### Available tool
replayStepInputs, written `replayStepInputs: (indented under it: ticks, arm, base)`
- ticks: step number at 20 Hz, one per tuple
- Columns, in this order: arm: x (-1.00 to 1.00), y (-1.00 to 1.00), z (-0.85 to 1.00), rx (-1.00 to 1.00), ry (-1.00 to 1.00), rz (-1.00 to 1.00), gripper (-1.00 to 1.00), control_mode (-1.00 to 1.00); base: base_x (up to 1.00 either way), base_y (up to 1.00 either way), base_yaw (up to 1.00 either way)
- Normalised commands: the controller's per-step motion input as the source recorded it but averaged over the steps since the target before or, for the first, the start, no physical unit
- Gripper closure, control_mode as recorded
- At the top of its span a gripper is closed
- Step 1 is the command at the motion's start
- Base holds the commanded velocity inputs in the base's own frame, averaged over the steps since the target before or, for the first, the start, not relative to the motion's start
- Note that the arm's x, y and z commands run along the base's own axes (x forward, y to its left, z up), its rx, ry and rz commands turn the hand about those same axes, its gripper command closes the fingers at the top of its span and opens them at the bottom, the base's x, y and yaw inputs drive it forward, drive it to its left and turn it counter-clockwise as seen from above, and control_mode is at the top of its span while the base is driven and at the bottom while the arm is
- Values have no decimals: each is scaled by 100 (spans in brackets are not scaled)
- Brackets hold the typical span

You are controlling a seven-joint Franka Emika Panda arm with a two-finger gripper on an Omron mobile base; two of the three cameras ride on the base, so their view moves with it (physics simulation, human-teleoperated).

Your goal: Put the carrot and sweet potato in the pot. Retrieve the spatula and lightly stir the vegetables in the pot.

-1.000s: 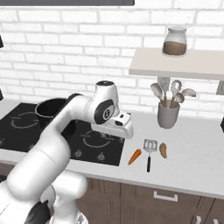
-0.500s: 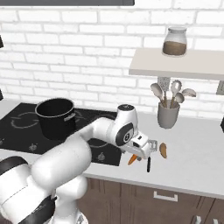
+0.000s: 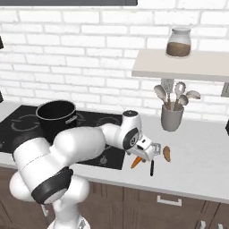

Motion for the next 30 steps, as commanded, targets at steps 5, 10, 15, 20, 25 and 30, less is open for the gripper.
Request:
replayStepInputs:
  ticks: [5,10,15,20,25,30]
  arm:
    - [52,-5,-41,0,-5,0,-100,-100]
    - [38,-10,-38,1,-3,0,-100,-100]
    - [30,-27,-18,3,0,0,-100,-100]
    - [36,-8,-3,1,0,0,-100,-100]
    - [8,0,-25,0,0,0,100,-100]
    - [-8,0,-16,1,0,0,100,-100]
  base:
    - [0,0,0]
    - [0,0,0]
    - [0,0,0]
    - [0,0,0]
    - [0,0,0]
    - [0,0,0]
